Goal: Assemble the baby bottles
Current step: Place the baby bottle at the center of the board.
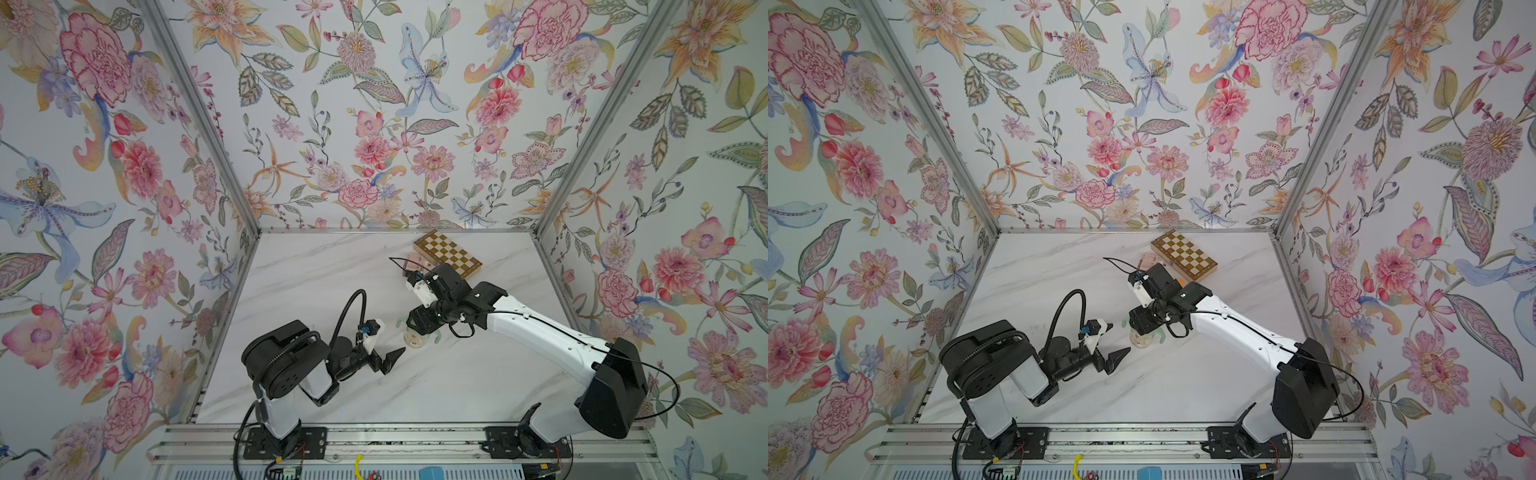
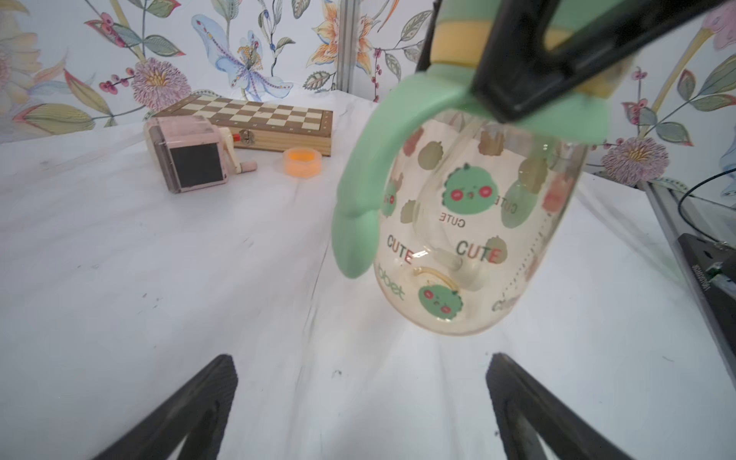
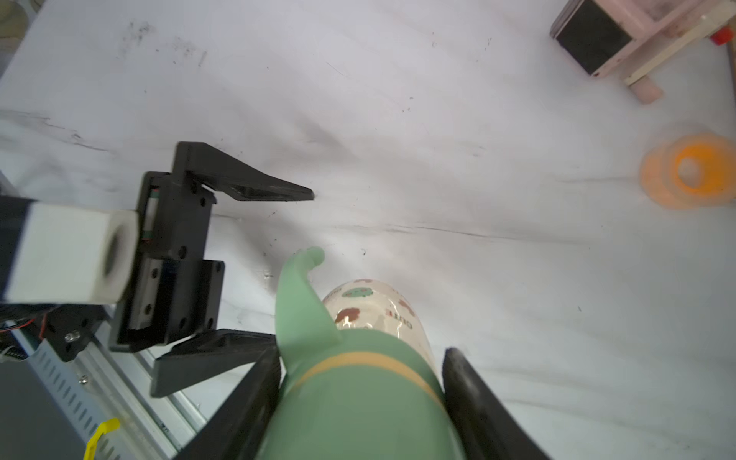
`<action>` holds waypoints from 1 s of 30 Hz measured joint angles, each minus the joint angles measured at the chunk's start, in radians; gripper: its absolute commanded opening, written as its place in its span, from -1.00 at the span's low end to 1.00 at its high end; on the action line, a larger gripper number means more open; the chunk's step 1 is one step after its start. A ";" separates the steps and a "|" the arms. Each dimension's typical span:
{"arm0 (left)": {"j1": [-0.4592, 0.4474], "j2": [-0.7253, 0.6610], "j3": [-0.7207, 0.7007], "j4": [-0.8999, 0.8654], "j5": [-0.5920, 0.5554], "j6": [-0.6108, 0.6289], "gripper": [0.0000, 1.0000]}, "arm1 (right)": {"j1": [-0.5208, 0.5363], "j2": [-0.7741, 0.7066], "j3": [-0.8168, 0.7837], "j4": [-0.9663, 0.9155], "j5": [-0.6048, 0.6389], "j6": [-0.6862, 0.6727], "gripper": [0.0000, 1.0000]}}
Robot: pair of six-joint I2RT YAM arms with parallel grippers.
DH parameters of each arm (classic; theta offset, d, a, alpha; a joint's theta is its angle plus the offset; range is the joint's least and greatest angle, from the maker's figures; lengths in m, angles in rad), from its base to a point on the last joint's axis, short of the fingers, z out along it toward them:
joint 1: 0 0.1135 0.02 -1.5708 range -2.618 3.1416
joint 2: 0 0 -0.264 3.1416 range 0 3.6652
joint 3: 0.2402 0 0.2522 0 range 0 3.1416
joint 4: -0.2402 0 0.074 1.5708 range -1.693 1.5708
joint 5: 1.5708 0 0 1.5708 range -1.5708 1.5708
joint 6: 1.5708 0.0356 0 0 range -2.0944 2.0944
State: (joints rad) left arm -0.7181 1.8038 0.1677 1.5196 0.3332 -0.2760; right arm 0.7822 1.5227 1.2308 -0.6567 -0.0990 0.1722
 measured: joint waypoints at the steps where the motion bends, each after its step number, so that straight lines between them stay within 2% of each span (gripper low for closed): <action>1: 0.000 -0.013 -0.022 0.000 -0.014 0.003 0.99 | 0.000 0.018 -0.010 0.003 0.010 0.009 -0.57; 7: 0.000 -0.183 -0.124 0.000 -0.112 0.006 0.99 | 0.008 0.084 -0.073 0.083 0.066 0.053 -0.52; 12: 0.000 -0.449 -0.143 -0.031 -0.177 0.014 0.99 | 0.028 0.092 -0.104 0.193 0.110 0.082 -0.43; 15: -0.001 -0.629 -0.122 -0.111 -0.218 0.035 0.99 | 0.040 0.092 -0.123 0.251 0.128 0.099 -0.32; 18: -0.001 -0.768 -0.088 -0.223 -0.248 0.060 0.99 | 0.049 0.087 -0.135 0.274 0.146 0.113 0.03; 20: -0.001 -0.831 -0.067 -0.294 -0.266 0.076 0.99 | 0.054 0.085 -0.135 0.276 0.157 0.123 0.18; 26: -0.002 -0.925 -0.058 -0.438 -0.313 0.105 0.99 | 0.063 0.085 -0.121 0.227 0.163 0.146 0.71; 28: -0.002 -0.948 -0.058 -0.476 -0.328 0.112 0.99 | 0.069 0.085 -0.113 0.205 0.162 0.152 0.82; 29: -0.002 -0.959 -0.058 -0.492 -0.338 0.114 0.99 | 0.072 0.085 -0.109 0.196 0.160 0.154 0.95; 30: -0.002 -0.969 -0.058 -0.506 -0.345 0.116 0.99 | 0.076 0.085 -0.105 0.188 0.160 0.157 0.99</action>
State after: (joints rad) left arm -0.7200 0.8345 0.1097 1.0138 -0.0120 -0.1596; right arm 0.8577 1.6073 1.1259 -0.4683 0.0608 0.3294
